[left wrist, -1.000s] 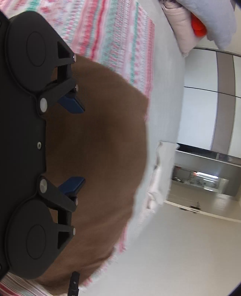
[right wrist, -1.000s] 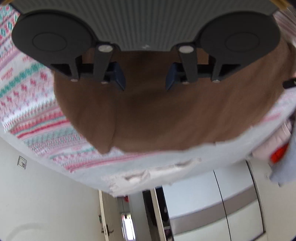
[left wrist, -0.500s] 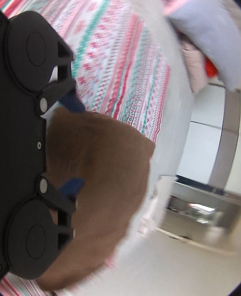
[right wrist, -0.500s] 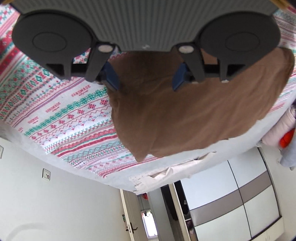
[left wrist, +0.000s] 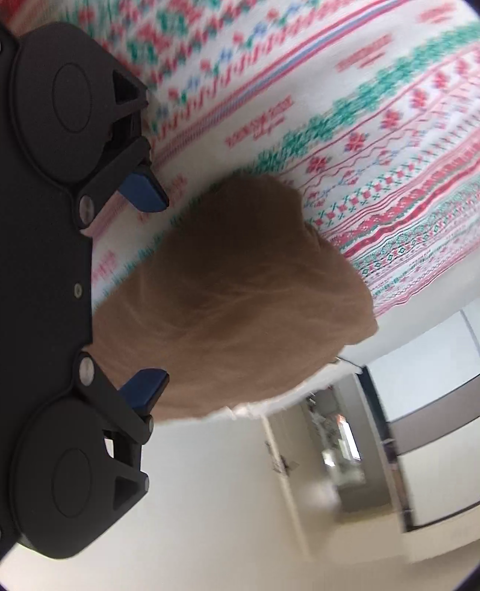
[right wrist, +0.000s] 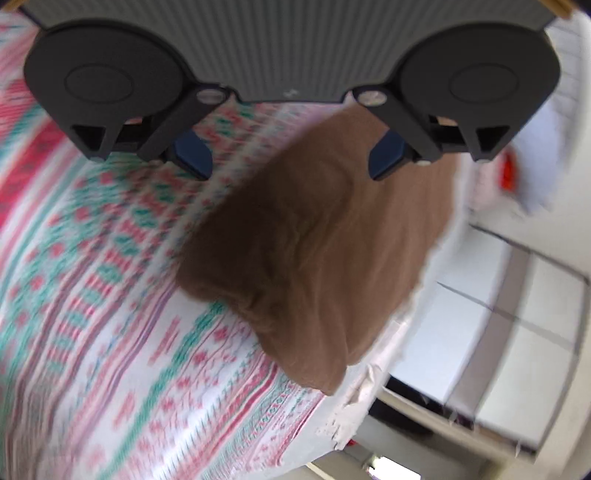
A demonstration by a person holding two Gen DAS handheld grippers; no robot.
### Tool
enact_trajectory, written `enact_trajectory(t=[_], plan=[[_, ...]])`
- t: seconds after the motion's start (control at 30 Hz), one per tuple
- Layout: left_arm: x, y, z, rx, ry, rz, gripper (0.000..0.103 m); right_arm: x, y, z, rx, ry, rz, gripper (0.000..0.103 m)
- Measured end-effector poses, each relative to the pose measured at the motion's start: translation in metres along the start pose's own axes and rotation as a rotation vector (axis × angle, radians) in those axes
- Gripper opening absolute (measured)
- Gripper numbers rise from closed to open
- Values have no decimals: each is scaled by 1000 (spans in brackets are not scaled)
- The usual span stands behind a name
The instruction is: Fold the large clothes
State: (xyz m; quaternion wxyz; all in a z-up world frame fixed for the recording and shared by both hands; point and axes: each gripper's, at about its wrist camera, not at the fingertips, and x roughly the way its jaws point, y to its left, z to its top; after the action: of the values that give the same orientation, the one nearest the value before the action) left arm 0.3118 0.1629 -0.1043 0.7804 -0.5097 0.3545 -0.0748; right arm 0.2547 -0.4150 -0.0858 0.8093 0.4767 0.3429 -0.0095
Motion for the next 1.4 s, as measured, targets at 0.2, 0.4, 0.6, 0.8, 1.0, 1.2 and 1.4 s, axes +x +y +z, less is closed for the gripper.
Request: enact_trajectory(t=[0.2, 0.4, 0.6, 0.8, 1.0, 1.2, 1.4], plan=[[16, -2, -2, -45, -118, -34, 89, 22, -17, 8, 128, -134, 79, 76], [28, -17, -16, 8, -257, 84, 49, 8, -22, 5, 282, -238, 82, 27], [36, -28, -25, 115, -310, 159, 37, 5, -26, 4, 299, -225, -26, 28], [50, -17, -7, 73, -290, 121, 54, -14, -27, -4, 370, -269, -70, 58], [69, -26, -10, 154, -344, 155, 55, -33, 35, -20, -3, -477, -212, 73], [70, -25, -10, 170, -363, 163, 43, 14, 106, -52, -412, -445, -246, 73], [67, -27, -11, 204, -376, 171, 38, 47, 140, -80, -547, -378, -221, 73]])
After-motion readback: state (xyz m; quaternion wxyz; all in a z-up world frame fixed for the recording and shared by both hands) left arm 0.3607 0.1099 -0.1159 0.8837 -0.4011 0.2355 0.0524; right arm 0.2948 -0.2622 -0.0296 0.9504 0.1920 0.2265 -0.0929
